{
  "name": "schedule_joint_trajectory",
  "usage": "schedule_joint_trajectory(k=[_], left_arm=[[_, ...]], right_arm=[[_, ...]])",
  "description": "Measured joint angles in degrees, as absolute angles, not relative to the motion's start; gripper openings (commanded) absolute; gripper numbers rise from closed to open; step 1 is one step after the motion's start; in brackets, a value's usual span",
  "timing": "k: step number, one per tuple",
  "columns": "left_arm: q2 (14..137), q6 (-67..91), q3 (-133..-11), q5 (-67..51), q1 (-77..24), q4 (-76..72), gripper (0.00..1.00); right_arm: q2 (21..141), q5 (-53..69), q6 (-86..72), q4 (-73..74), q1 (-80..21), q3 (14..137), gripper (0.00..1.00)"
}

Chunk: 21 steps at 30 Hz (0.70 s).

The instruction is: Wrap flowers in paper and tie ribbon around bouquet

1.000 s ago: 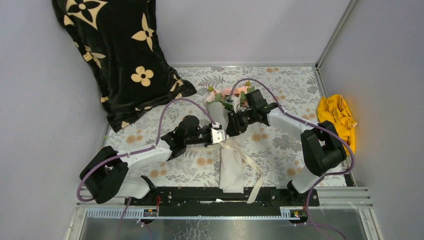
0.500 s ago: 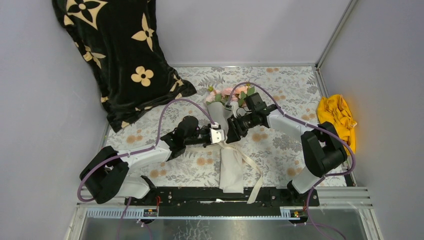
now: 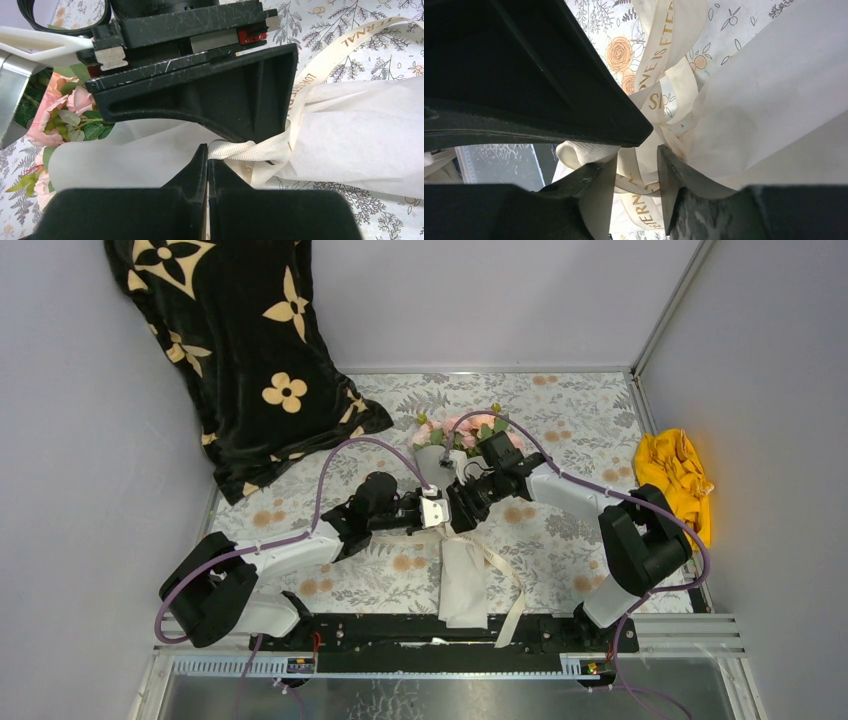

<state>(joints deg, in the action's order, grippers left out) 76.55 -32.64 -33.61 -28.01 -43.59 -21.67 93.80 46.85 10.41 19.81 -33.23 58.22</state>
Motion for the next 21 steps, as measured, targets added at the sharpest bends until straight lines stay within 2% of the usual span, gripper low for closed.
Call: schedule_joint_trajectory(k=[3,7,16,21], left_arm=[[76.55,-32.64,-33.63,-27.94,-43.55,-21.67,0.0],[76.55,-32.64,-33.63,-27.81,-43.44,-21.69,0.0],[76.55,-33.06,-33.15,-27.64,-43.44,-21.61,0.0],[76.55,-33.47,-32.45,-27.66,-43.44,-21.23,0.0]], right_arm=[[93.8,45.95,10.68,20.16,-33.52,58.22,0.18],[93.76,45.5,10.68,20.34,-33.56,58.24,0.06],[92.44,43.35,9.52,20.95,-33.65,59.77,0.09],[91.85,40.77,7.99,20.75,-33.65,61.52,0.0]])
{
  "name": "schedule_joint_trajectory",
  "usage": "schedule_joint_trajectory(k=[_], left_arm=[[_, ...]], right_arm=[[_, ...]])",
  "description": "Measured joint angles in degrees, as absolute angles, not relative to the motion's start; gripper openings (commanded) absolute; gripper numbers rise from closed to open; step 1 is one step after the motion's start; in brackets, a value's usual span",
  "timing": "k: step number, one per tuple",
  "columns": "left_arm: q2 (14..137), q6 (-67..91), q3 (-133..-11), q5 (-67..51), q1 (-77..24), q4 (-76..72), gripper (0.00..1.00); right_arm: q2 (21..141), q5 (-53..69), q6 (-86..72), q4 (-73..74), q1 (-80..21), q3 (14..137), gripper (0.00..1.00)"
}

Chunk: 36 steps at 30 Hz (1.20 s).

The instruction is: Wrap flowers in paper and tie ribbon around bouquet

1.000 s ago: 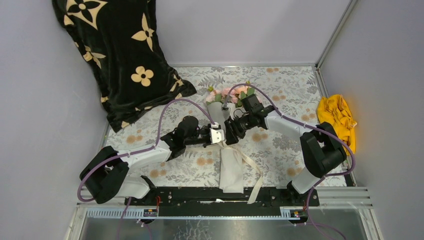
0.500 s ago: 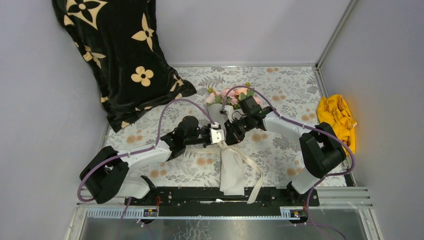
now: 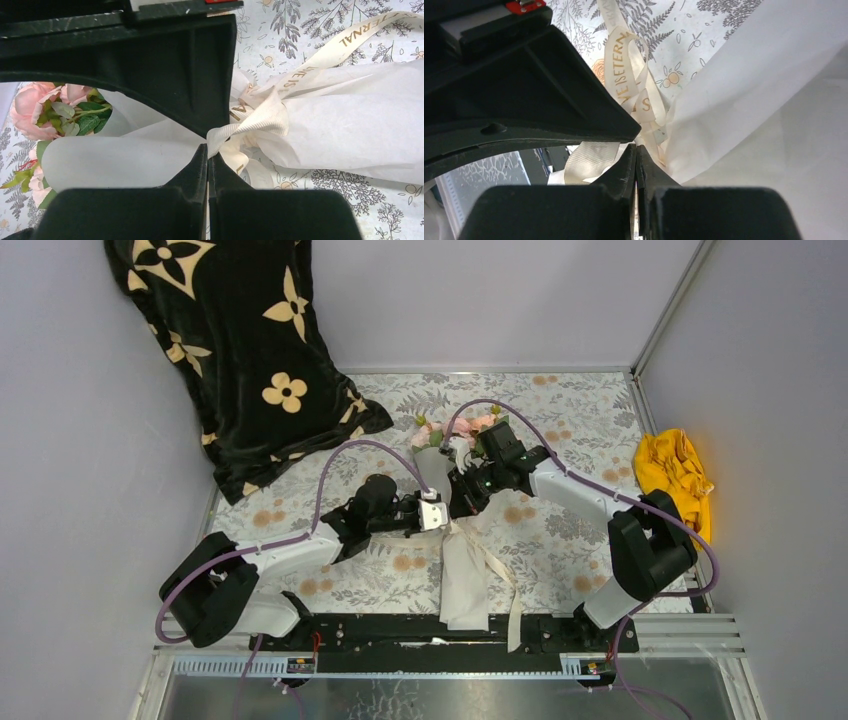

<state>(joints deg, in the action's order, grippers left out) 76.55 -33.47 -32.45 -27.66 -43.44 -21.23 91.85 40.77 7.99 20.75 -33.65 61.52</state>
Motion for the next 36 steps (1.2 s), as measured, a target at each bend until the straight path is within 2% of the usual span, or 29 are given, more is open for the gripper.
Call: schedule_joint_trajectory(k=[12,19,20,21,24,25,26,28,31,36], left_arm=[[76.55,-37.3,-31.46,-28.12,-43.44,-20.95,0.0],[76.55,-39.59,-31.09,-28.12,-43.44,-20.95,0.0],[76.55,-39.7,-31.07,-28.12,-43.44,-21.1,0.03],[76.55,-39.81,-31.07,-28.14,-43.44,-21.1,0.19],[76.55,-39.75,-31.09,-28.1,-43.44,-20.95,0.57],[76.53,-39.53,-31.09,-28.03,-43.44,-20.71,0.66],[76.51,-39.35,-31.16,-27.88,-43.44,-20.16,0.72],[75.96,-39.88,-31.48,-27.09,-43.38,-17.74,0.77],[73.87,-42.26,-33.15,-25.98,-42.54,-11.86,0.78],[69.6,-47.42,-37.76,-26.59,-39.05,0.73,0.58]], right_arm=[[91.24,33.1,1.76,19.92,-33.04,62.52,0.0],[84.07,27.4,-6.59,14.55,-30.3,59.94,0.0],[83.57,26.94,-7.16,14.41,-30.24,59.55,0.0],[83.18,26.55,-7.66,14.09,-30.22,59.11,0.0],[82.87,25.89,-9.28,13.06,-30.2,57.69,0.0],[82.87,25.67,-9.72,12.71,-30.15,57.25,0.0],[82.87,25.56,-10.09,12.45,-30.15,56.93,0.0],[82.87,25.41,-10.74,11.75,-30.15,56.31,0.0],[82.87,24.86,-11.4,10.92,-30.13,55.51,0.0],[82.87,24.47,-11.9,10.31,-30.09,55.02,0.0]])
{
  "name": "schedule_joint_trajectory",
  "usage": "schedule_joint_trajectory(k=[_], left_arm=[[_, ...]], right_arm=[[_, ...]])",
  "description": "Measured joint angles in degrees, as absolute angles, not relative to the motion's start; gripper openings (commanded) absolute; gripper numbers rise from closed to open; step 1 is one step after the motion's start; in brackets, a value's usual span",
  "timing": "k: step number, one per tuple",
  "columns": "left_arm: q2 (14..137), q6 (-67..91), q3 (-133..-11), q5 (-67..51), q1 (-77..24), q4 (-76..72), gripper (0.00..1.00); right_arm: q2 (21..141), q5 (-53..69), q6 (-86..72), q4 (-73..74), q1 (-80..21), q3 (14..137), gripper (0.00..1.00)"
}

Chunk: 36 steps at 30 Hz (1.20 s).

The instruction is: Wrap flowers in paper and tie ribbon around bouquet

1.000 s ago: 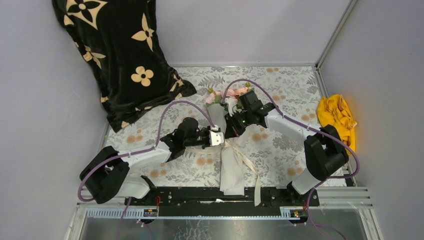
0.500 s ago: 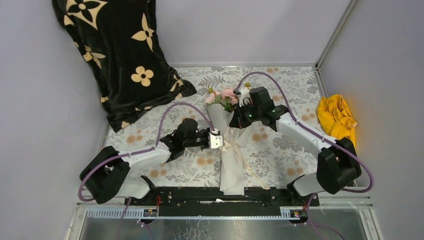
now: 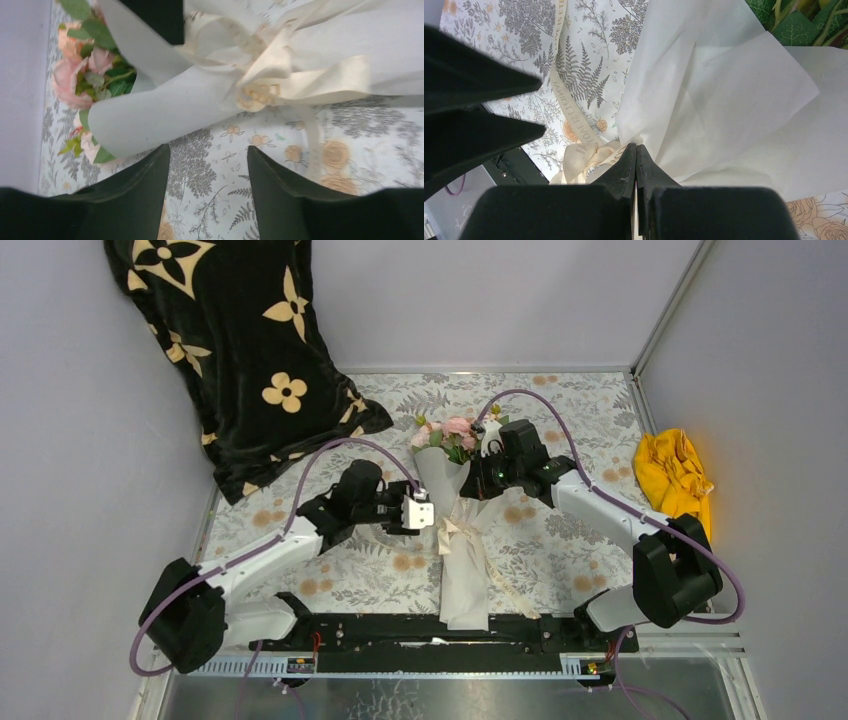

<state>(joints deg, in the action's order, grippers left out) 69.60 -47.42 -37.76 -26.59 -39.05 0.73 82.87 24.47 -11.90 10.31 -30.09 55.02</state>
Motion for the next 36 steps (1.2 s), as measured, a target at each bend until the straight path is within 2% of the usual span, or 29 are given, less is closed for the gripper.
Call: schedule_joint_trajectory(k=[2,6,8,15,22,28,36], left_arm=[[67.29,-50.06,-39.11,-29.32,-38.57,5.63,0.55],[63.35,-55.05,-39.29,-37.5,-39.27,10.44,0.71],[64.23,-58.28,-39.31,-41.32,-39.55,11.22,0.74],[70.3,-68.27,-39.31,-50.41,-41.3,14.72,0.7],[72.07,-70.39,-37.15,-52.6,-43.77,10.26,0.58],[74.41,-69.71,-34.09,-50.74,-46.57,3.57,0.52],[74.81,-65.28,-33.19,-45.76,-46.92,-3.2,0.26]], right_arm=[[82.87,24.47,-12.08,9.89,-30.09,54.94,0.0],[82.87,24.47,-12.36,9.43,-30.09,54.72,0.0],[82.89,24.47,-12.49,9.37,-30.06,54.65,0.0],[82.91,23.97,-12.75,8.86,-30.04,54.54,0.0],[83.05,23.59,-12.93,8.27,-30.04,54.33,0.0],[83.05,23.51,-12.91,8.27,-30.04,53.93,0.0],[83.05,23.49,-12.91,8.27,-30.04,53.69,0.0]])
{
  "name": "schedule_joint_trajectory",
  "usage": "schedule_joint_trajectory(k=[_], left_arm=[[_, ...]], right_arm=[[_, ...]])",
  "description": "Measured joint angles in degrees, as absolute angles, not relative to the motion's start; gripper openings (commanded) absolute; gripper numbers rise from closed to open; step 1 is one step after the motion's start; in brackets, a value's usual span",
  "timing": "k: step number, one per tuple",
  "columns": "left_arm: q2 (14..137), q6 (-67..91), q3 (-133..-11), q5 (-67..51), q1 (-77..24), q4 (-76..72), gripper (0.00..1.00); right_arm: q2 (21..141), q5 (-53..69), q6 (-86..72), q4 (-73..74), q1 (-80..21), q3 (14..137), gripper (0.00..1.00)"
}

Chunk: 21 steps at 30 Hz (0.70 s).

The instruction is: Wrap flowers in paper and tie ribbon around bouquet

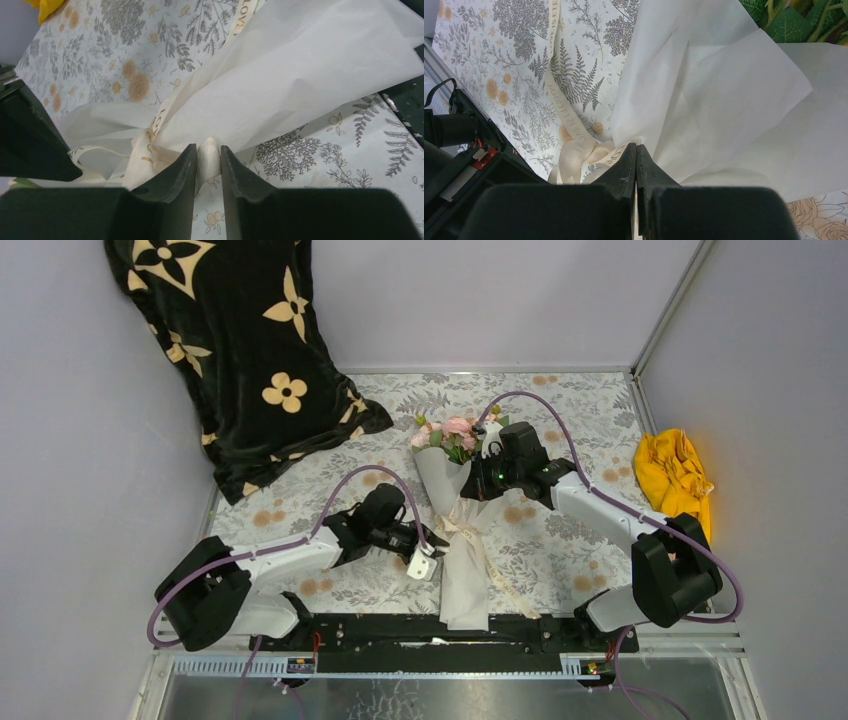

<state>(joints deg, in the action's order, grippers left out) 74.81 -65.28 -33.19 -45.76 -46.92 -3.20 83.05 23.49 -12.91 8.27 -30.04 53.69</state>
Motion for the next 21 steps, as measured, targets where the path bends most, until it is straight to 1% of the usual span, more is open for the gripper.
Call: schedule_joint_trajectory(k=[3,4,5,15,21], left_arm=[[74.81,-63.88,-32.97,-43.55,-46.92,-4.75,0.13],[74.81,-63.53,-32.95,-43.0,-46.92,-4.99,0.05],[74.76,-63.22,-32.91,-42.39,-46.92,-5.37,0.0],[72.62,-59.53,-32.77,-35.79,-46.65,-5.74,0.0],[71.31,-52.99,-32.77,-32.88,-45.6,-5.8,0.0]], right_arm=[[83.05,23.49,-12.88,8.27,-30.04,53.69,0.0],[83.05,23.49,-12.88,8.27,-30.04,53.69,0.0],[83.05,23.49,-12.86,8.27,-30.04,53.69,0.0],[82.83,23.03,-12.91,8.25,-29.63,53.58,0.0],[80.38,23.07,-14.02,7.9,-29.54,49.36,0.0]])
